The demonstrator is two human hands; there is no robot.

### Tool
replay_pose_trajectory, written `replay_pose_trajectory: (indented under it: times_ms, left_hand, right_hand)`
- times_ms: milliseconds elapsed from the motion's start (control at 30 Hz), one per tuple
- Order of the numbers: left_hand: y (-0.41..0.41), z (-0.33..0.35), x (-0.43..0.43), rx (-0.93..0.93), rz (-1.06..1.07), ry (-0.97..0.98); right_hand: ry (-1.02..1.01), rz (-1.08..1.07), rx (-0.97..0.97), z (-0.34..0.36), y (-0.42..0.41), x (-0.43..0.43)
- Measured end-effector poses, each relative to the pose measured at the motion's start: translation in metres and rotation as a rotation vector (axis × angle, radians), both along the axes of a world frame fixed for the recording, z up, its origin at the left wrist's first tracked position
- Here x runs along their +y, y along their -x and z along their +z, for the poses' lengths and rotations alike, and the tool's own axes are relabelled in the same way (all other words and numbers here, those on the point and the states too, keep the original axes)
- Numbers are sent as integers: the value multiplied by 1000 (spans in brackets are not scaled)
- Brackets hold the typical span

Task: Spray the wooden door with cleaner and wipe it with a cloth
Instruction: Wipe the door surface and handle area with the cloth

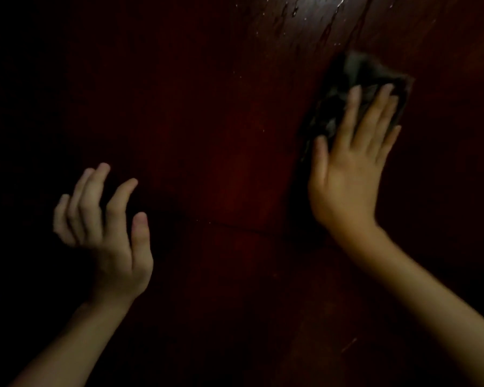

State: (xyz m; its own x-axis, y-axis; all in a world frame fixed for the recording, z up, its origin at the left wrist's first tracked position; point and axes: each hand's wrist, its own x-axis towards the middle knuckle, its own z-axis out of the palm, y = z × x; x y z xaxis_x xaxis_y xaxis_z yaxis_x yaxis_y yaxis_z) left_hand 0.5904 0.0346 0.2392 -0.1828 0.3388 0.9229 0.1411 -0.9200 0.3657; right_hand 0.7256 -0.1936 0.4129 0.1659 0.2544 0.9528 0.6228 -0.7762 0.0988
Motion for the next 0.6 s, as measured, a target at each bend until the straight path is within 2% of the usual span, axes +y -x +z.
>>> replay_pose_trajectory:
  times_ms: [67,200,267,333,400,467,533,600]
  left_hand:
    - [5,-3,3,20,-4,-27]
    - [10,-5,0,27,-63,-14]
    - [12,-7,0,29,-70,-12]
    - [16,-10,3,23,-82,-24]
    - [19,-13,7,18,-127,-26]
    - [22,-16,10,28,-191,-23]
    - [23,-18,11,54,-243,-34]
    - [26,-20,13,100,-271,-26]
  right_hand:
    - [251,39,-70,-63,11,11]
    - [980,156,-170,-221,30,3]
    - [1115,123,-109,-253,33,-6]
    - [1025,152,-94,-232,28,-6]
    - [777,165,-182,-181,24,5]
    - [547,96,-170,-116,29,19]
    - [416,29,-109,-69,35,32]
    - [362,10,-76,-61,45,43]
